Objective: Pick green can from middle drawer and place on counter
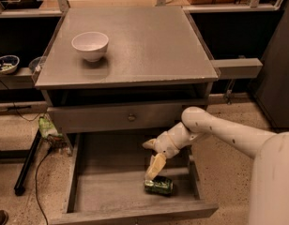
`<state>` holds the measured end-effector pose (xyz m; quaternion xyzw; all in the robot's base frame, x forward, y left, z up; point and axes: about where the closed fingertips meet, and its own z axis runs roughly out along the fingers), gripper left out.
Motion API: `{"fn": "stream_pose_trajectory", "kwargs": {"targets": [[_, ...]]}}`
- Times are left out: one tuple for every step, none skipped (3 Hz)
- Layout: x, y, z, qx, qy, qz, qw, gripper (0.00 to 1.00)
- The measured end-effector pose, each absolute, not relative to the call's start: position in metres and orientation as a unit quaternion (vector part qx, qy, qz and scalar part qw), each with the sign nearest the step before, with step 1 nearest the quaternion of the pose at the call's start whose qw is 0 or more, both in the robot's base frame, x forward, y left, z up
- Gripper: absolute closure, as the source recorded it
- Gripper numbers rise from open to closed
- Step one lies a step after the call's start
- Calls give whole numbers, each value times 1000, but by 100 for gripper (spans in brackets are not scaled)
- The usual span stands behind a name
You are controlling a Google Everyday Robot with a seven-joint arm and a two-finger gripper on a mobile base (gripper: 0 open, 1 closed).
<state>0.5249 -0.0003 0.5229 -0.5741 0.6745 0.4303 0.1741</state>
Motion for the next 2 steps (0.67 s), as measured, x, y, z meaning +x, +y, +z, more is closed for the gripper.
{"fn": "stream_pose_trajectory", "kwargs": {"targets": [[511,-31,505,-556,728,375,140,0],[505,-45,498,-549,751,346,123,0]]}}
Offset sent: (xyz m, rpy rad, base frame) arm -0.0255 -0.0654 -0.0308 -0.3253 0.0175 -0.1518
